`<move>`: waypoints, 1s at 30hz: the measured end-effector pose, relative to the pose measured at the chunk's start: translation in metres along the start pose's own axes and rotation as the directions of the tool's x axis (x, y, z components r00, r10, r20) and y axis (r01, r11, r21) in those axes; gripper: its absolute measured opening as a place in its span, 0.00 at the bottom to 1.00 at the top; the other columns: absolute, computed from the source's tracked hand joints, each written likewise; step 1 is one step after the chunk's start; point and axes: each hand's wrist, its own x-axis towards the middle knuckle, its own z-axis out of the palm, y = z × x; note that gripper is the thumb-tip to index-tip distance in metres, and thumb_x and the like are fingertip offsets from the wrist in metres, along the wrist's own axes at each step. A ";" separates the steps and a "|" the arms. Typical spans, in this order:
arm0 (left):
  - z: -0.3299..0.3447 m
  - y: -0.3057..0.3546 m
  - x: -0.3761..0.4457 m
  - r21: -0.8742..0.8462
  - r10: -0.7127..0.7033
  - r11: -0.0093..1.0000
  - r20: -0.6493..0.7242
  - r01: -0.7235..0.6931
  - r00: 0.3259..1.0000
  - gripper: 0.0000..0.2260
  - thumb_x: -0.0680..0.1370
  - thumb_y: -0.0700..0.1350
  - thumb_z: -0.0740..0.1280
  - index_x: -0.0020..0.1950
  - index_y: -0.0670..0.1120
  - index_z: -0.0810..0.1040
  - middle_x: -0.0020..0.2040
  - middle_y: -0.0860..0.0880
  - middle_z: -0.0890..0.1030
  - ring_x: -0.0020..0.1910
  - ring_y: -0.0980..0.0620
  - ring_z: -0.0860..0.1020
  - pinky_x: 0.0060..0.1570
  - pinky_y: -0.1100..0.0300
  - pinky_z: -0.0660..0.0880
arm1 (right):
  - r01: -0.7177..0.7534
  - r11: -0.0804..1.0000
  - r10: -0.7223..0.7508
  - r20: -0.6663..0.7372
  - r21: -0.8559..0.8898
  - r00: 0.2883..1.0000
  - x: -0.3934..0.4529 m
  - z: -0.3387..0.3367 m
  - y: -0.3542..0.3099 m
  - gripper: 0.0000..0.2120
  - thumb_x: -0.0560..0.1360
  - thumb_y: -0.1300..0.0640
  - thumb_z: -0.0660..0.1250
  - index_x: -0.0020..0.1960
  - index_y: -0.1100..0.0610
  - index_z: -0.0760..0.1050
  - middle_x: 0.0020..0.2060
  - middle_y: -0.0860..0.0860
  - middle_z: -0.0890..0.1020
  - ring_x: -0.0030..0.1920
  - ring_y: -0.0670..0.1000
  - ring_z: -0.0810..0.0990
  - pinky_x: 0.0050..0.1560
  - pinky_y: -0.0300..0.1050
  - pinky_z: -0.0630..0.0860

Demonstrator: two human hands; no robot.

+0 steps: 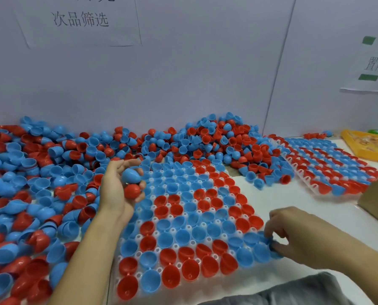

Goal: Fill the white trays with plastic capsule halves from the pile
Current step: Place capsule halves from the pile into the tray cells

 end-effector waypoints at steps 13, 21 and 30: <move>-0.006 0.000 0.003 -0.014 -0.003 1.000 -0.073 0.002 0.997 0.12 0.81 0.47 0.58 0.49 0.43 0.77 0.35 0.49 0.76 0.26 0.53 0.71 0.19 0.66 0.62 | 0.256 0.955 -0.210 -0.266 0.151 0.941 0.045 -0.041 -0.040 0.09 0.80 0.56 0.66 0.57 0.48 0.83 0.42 0.33 0.79 0.45 0.32 0.79 0.43 0.26 0.75; -0.007 -0.002 0.004 0.013 0.008 1.000 -0.104 -0.007 0.995 0.11 0.81 0.47 0.58 0.50 0.42 0.77 0.35 0.48 0.76 0.26 0.52 0.70 0.19 0.65 0.61 | 0.353 0.926 -0.307 -0.280 0.133 0.910 0.156 -0.033 -0.122 0.24 0.75 0.48 0.73 0.68 0.54 0.75 0.60 0.51 0.79 0.55 0.49 0.78 0.58 0.47 0.78; -0.009 -0.001 0.005 -0.018 0.035 0.999 -0.121 -0.037 0.992 0.16 0.83 0.51 0.55 0.49 0.43 0.78 0.35 0.47 0.77 0.25 0.52 0.71 0.19 0.65 0.62 | 0.331 0.939 -0.306 -0.213 0.097 0.928 0.179 -0.028 -0.125 0.21 0.71 0.54 0.77 0.63 0.56 0.80 0.58 0.51 0.82 0.51 0.50 0.81 0.53 0.41 0.78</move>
